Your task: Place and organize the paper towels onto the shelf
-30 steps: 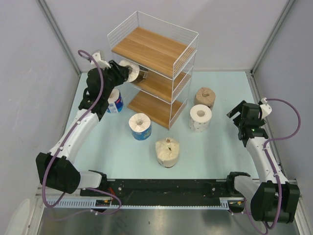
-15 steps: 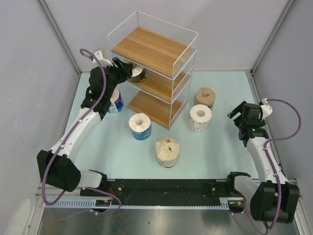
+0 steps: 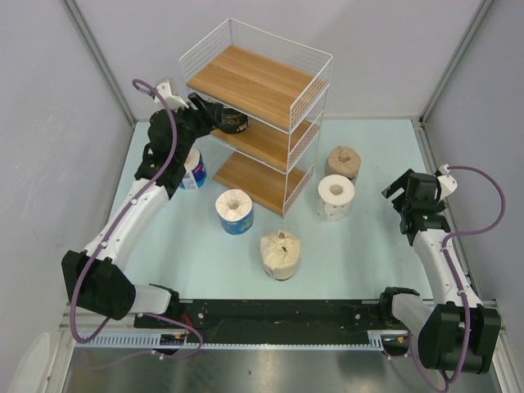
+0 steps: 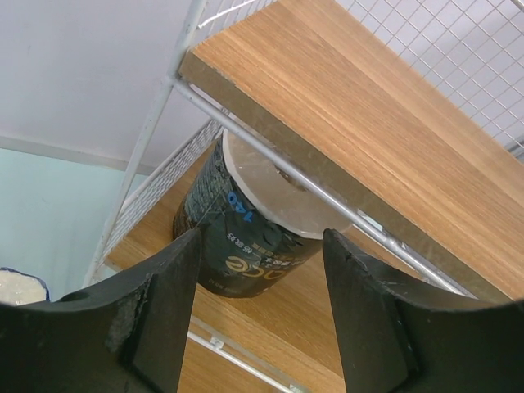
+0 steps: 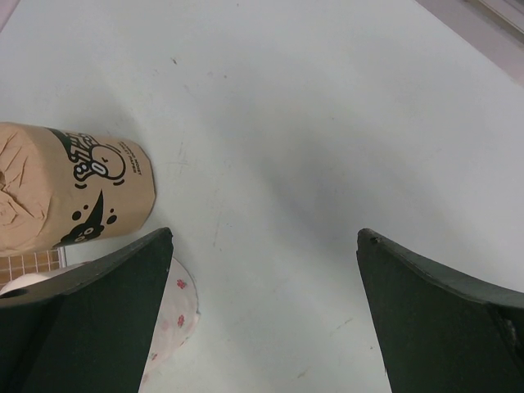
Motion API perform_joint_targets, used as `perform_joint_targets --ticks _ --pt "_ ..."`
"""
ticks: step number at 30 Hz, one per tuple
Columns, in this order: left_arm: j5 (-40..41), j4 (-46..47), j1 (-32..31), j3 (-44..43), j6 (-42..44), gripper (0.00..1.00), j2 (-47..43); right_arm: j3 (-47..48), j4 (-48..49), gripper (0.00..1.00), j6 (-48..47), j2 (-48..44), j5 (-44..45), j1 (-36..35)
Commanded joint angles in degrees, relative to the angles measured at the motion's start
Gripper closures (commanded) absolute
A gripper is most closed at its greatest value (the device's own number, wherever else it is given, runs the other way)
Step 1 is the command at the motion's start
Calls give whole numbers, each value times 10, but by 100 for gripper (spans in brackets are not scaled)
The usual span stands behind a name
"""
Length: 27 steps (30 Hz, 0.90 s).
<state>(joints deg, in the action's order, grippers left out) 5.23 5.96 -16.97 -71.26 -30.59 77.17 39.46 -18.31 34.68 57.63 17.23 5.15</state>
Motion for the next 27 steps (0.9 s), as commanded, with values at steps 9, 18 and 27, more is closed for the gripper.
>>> perform_joint_targets --ticks 9,18,27 --pt "76 -56 17 179 -34 22 -203 11 20 0 -6 -17 -9 8" --pt "109 -128 119 165 -134 16 -123 10 16 0 -7 -22 -19 9" --pt "42 -161 192 47 -160 13 98 11 -3 0 -15 -45 -7 17"
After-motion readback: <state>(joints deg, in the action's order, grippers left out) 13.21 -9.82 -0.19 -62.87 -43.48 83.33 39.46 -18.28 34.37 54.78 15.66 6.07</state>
